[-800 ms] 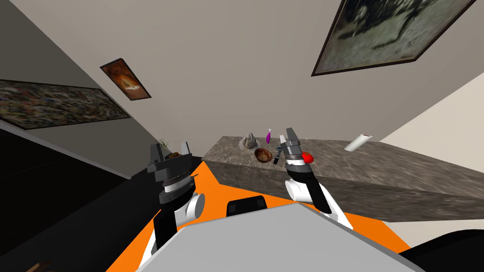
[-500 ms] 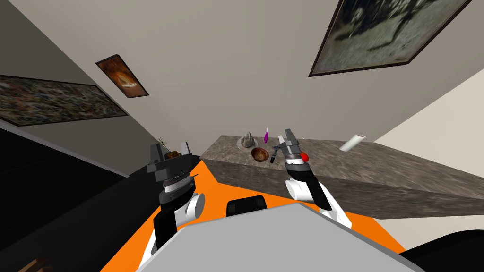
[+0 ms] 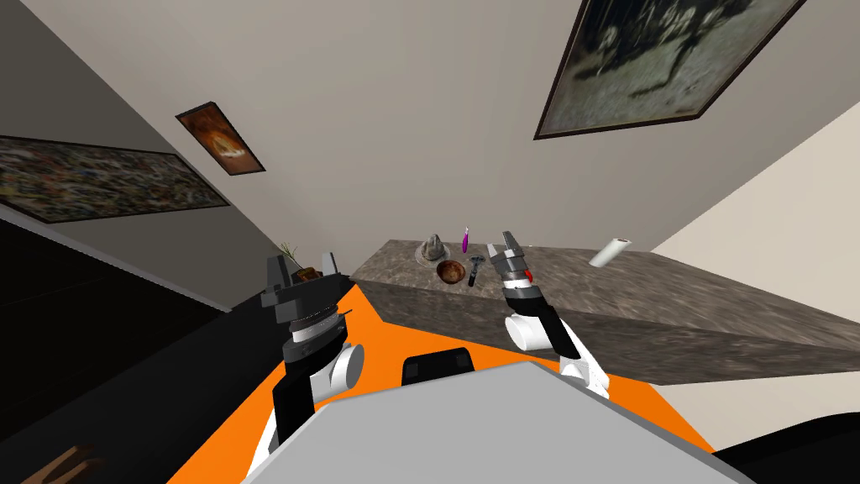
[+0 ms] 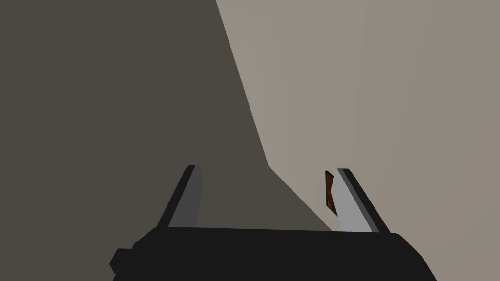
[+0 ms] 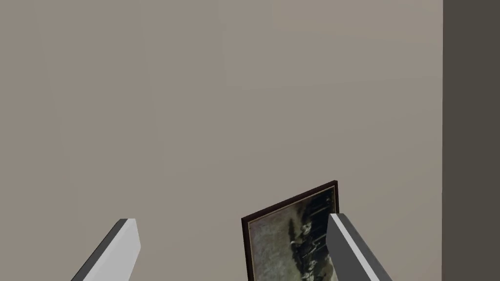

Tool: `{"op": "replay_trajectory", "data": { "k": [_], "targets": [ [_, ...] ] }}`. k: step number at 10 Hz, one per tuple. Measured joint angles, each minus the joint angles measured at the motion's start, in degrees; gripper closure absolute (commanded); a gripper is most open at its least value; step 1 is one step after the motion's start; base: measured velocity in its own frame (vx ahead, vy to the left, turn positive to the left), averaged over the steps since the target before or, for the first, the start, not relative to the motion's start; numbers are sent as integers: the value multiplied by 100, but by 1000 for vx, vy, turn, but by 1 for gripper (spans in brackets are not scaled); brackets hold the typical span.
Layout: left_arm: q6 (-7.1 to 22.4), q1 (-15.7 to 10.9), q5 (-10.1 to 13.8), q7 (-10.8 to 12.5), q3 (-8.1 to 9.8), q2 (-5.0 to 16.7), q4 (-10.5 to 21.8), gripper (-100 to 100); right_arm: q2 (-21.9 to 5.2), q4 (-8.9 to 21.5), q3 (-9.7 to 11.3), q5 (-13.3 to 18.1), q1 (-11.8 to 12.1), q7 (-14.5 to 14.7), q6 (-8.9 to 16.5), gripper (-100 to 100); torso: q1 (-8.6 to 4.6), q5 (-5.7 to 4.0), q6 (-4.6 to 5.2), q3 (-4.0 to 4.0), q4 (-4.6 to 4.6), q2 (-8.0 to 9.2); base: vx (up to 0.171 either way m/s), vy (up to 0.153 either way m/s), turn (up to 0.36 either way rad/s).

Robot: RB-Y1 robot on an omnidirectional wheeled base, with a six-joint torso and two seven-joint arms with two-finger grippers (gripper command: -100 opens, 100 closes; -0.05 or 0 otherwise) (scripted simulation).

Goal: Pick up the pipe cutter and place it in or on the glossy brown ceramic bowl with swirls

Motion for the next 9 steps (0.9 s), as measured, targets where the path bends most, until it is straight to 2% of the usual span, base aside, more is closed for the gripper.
{"op": "replay_trajectory", "data": {
  "k": [5,9],
  "targets": [
    [0,0,0,0,0,0,0,0,-275,467,92,-793,-347,-720,330,-100,0,0,0,-6,-2,-11,-74,-147,21],
    [0,0,0,0,0,0,0,0,-422,934,248,-1421,-670,-1322,570,-100,7,1,0,-2,-1,-4,-81,-127,30]
  ]
}}
